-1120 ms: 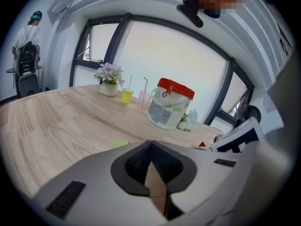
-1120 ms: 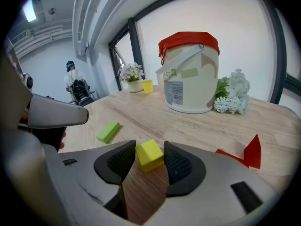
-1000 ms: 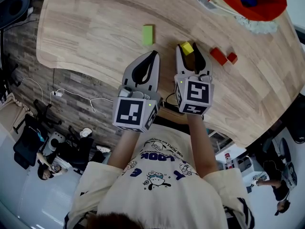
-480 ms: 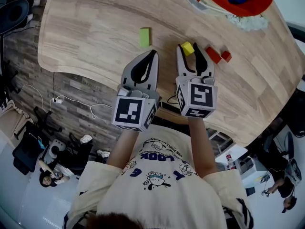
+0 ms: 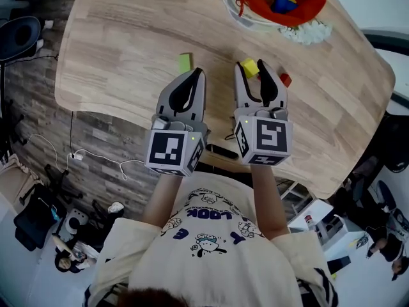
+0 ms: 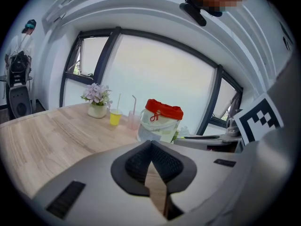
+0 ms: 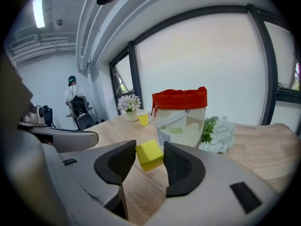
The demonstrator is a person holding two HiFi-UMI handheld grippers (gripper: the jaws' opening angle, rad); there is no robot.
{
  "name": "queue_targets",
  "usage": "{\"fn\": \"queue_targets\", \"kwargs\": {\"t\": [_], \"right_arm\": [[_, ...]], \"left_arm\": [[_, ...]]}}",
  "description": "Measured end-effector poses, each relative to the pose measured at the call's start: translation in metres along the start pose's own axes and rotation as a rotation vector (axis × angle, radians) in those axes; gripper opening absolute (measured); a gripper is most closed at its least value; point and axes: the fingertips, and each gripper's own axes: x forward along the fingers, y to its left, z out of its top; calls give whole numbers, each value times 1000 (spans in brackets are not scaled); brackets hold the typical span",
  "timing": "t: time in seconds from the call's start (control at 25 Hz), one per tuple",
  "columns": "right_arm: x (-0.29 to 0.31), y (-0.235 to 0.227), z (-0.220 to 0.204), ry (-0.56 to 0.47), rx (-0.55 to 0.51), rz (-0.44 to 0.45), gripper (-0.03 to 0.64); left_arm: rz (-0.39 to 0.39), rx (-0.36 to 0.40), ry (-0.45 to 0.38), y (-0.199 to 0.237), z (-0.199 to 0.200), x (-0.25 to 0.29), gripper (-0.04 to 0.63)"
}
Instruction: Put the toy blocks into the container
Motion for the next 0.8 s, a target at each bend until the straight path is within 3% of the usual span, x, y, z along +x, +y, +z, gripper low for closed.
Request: {"fn": "queue_targets", "kwargs": {"t": [0.8], "right_arm": [[-27,-19,93,-190,-57,-43,179]], "left_arm": [[-68,79,-134,-29,77,7,26]]}}
